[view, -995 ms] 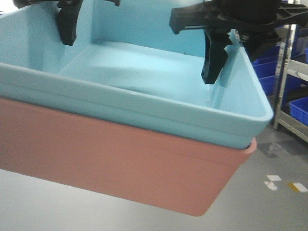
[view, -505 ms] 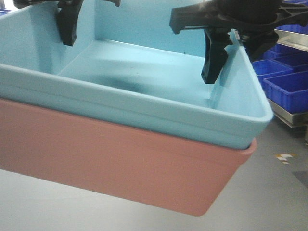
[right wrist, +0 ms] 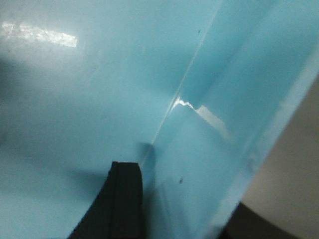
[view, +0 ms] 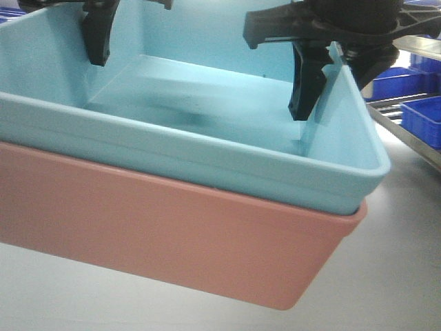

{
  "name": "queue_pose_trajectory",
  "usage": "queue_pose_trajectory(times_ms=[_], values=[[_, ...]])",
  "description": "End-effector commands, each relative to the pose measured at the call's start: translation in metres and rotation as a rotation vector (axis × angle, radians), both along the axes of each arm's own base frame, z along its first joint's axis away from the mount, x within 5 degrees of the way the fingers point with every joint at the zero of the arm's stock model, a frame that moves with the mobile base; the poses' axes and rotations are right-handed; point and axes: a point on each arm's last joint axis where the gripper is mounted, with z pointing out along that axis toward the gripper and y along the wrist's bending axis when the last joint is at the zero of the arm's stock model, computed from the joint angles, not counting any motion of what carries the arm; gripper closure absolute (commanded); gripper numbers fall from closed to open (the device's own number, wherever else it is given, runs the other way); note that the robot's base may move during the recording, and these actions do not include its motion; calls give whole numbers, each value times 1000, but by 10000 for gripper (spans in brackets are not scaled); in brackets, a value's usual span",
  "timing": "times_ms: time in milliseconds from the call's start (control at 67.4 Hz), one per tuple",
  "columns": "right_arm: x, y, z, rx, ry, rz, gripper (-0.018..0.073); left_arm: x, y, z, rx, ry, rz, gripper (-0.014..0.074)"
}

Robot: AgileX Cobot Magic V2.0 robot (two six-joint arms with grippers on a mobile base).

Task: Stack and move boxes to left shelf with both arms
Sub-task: 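Keep holding the stacked bins with both grippers while driving toward shelves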

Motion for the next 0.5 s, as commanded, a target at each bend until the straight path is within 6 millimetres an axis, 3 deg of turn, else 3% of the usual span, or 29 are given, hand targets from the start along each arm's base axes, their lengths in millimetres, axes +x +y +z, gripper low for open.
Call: queue_pose_trajectory(times_ms=[0,490], values=[[-2,21,52,294,-228,56,503,-12,-30,30,-303,-95,-120,605],[-2,21,52,291,-225,56,503,-11,-30,30,-303,-95,-118,605]])
